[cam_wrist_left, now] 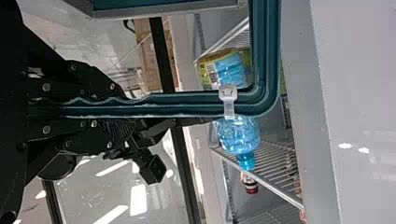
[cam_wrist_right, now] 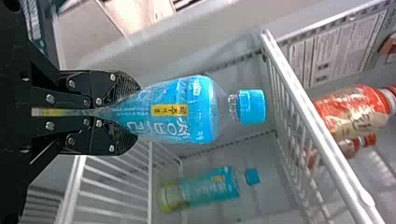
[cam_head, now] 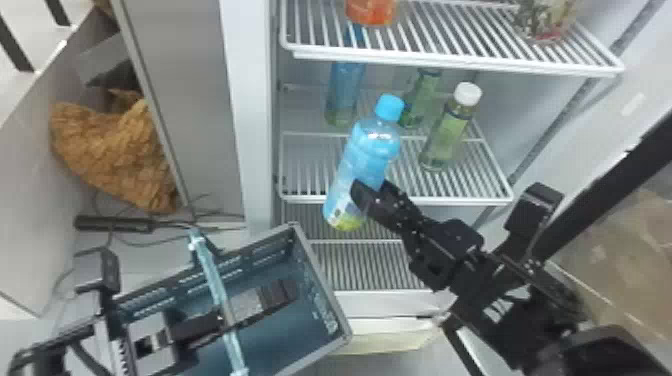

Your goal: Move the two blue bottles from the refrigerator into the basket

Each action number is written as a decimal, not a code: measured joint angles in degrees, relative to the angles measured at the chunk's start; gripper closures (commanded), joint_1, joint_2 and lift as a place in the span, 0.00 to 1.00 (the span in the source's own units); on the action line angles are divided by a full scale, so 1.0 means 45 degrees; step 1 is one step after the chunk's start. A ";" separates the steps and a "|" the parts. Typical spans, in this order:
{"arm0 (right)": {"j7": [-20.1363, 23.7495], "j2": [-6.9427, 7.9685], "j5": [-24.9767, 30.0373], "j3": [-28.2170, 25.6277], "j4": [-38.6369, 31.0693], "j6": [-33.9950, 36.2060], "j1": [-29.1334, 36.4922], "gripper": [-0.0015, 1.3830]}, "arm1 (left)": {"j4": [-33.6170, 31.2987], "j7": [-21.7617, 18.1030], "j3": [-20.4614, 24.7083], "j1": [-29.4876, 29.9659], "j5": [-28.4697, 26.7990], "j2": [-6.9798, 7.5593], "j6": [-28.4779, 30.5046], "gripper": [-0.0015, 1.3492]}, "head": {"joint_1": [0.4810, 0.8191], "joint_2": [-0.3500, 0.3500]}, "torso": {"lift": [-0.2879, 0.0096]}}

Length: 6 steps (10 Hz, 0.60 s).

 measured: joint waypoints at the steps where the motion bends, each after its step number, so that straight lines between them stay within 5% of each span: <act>1: 0.0184 -0.0002 -0.0169 0.0131 -0.0050 0.0300 0.0084 0.84 | 0.0000 -0.0001 -0.0004 0.0017 -0.0024 0.0008 -0.0007 0.89 | 0.63 0.35 | 0.23; 6: 0.0968 0.0007 -0.1020 0.0998 0.0180 0.1312 0.0201 0.84 | 0.0032 0.0013 -0.0178 -0.0359 -0.0174 0.0019 -0.0052 0.89 | 0.63 0.45 | 0.23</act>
